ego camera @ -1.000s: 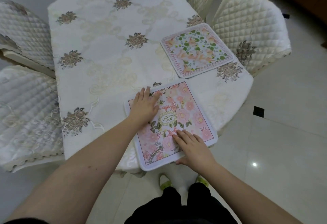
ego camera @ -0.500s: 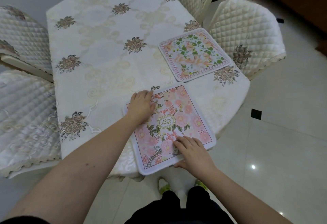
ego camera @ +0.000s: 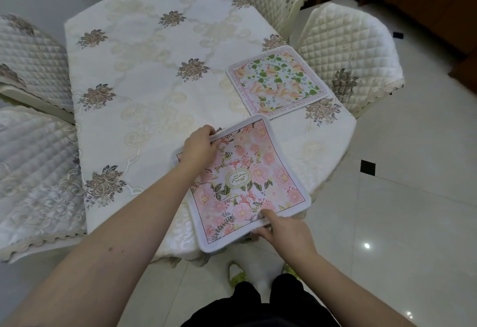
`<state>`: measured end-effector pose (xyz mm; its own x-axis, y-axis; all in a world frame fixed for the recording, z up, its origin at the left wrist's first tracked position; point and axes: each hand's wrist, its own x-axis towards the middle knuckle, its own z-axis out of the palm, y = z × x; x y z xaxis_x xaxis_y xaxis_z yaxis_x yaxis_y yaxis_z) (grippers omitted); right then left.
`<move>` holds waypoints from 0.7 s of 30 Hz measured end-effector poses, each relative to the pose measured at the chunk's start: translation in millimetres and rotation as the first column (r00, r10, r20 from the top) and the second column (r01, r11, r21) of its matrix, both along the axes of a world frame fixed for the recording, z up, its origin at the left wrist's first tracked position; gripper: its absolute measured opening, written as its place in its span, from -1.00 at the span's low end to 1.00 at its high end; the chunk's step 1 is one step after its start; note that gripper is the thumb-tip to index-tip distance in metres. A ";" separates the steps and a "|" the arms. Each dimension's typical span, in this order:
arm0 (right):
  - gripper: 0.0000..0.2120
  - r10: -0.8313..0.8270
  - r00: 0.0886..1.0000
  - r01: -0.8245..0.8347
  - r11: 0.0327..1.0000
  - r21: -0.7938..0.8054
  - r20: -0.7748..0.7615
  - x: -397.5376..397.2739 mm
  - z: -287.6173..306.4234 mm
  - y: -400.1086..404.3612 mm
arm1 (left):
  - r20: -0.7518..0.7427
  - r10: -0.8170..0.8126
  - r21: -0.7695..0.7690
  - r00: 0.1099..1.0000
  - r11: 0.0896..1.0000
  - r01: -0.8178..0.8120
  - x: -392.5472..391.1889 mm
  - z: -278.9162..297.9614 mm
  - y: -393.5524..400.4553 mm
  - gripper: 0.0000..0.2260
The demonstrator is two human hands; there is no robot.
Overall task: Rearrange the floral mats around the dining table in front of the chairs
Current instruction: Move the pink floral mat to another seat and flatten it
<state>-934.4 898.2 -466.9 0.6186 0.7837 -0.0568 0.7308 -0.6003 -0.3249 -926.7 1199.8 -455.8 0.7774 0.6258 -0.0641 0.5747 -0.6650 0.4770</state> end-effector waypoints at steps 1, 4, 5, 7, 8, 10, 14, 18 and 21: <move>-0.56 -0.033 0.994 0.027 0.998 -0.060 -0.105 -0.7 -2.4 -1.1 | -0.019 0.021 -0.029 1.000 0.999 -0.022 -0.6 2.7 -0.4 -0.85; -0.58 -0.203 0.900 0.187 0.979 -0.079 -0.386 -3.5 -6.2 -5.4 | -0.012 0.054 -0.063 0.998 0.997 -0.055 -2.0 12.5 -0.1 -0.90; -0.58 -0.245 0.858 0.248 0.967 -0.055 -0.452 -4.7 -4.9 -6.3 | 0.004 0.069 -0.088 0.998 0.994 -0.068 -2.3 16.4 0.8 -0.90; -0.61 -0.280 0.798 0.333 0.943 0.003 -0.533 -5.6 -0.8 -8.5 | 0.017 0.081 -0.135 0.997 0.988 -0.078 -2.4 24.7 2.1 -0.85; -0.63 -0.292 0.775 0.377 0.925 0.039 -0.560 -5.2 1.6 -9.9 | 0.007 0.065 -0.139 0.998 0.988 -0.064 -2.9 28.8 2.4 -0.83; -0.68 -0.318 0.724 0.477 0.872 0.111 -0.612 -1.6 9.3 -11.3 | -0.004 0.036 -0.141 0.999 0.989 -0.036 -6.5 36.6 2.9 -0.83; -0.67 -0.292 0.604 0.641 0.731 0.235 -0.741 12.6 28.6 -12.3 | 0.028 0.080 -0.241 0.996 0.968 -0.071 -19.3 52.2 4.4 -0.84; -0.61 -0.296 0.535 0.752 0.593 0.287 -0.791 34.0 43.9 -16.1 | 0.020 0.150 -0.477 0.988 0.870 -0.123 -31.9 65.6 1.1 -0.76; -0.59 -0.278 0.485 0.802 0.519 0.295 -0.829 50.2 52.3 -23.5 | 0.006 0.216 -0.779 0.976 0.614 -0.131 -39.2 76.1 -6.2 -0.80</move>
<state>-884.2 874.7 -414.6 0.9089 0.2806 -0.3085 -0.2405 -0.2516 -0.9375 -965.9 1193.6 -379.7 0.6883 0.5031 -0.5227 0.5661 0.0781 0.8206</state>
